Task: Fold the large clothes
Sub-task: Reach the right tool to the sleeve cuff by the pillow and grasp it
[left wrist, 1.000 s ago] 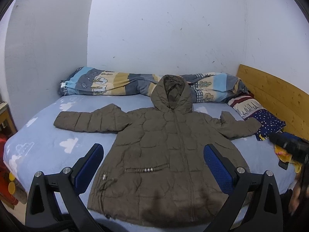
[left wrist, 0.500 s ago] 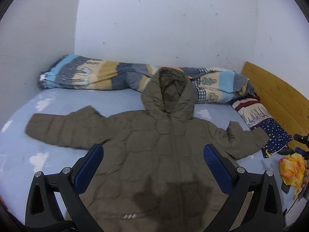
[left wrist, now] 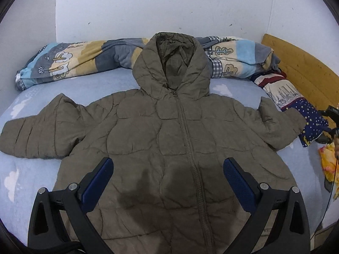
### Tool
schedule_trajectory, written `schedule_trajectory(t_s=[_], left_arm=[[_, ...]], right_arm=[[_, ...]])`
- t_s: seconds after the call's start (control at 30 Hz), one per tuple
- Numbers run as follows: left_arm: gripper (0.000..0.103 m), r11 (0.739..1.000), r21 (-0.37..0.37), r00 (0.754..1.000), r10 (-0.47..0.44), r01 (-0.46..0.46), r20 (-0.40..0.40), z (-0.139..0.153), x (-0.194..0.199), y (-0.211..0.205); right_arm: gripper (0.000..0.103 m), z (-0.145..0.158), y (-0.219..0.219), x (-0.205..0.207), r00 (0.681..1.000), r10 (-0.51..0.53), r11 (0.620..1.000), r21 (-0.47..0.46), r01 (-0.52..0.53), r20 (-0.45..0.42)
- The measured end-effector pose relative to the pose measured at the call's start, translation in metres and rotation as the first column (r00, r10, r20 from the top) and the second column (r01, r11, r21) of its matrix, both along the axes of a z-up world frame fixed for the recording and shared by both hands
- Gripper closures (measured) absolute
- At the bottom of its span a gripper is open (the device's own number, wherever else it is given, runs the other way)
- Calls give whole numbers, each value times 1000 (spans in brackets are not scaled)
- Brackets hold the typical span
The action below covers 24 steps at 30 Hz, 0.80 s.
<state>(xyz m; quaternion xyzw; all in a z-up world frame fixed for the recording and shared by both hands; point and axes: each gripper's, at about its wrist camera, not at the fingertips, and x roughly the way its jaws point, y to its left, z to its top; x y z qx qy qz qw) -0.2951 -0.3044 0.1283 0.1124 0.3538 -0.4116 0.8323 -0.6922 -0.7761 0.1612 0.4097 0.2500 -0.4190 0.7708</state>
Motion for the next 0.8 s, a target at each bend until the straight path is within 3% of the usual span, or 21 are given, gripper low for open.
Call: schedule_trajectory(t_s=[0.27, 0.4, 0.53, 0.63, 0.7, 0.8], left_arm=[[0, 1000, 11, 999, -20, 20, 32, -4, 5, -2], [0, 1000, 10, 999, -9, 9, 44, -6, 8, -1], [0, 1000, 11, 1000, 8, -8, 14, -12, 16, 0], [0, 1000, 19, 1000, 17, -17, -1, -16, 20, -1], [0, 999, 26, 1000, 20, -20, -2, -19, 20, -2], [0, 999, 30, 1000, 17, -17, -4, -20, 20, -4]], right_arm=[[23, -48, -73, -5, 998, -60, 995, 73, 61, -14], [35, -71, -96, -7, 996, -89, 991, 101, 88, 11], [35, -89, -117, -5, 993, -119, 987, 104, 120, -16], [41, -100, -129, -5, 991, -134, 984, 112, 136, -25], [79, -102, -132, -4, 994, -113, 987, 115, 113, -2], [83, -94, -126, 0, 995, -96, 993, 75, 96, -7]])
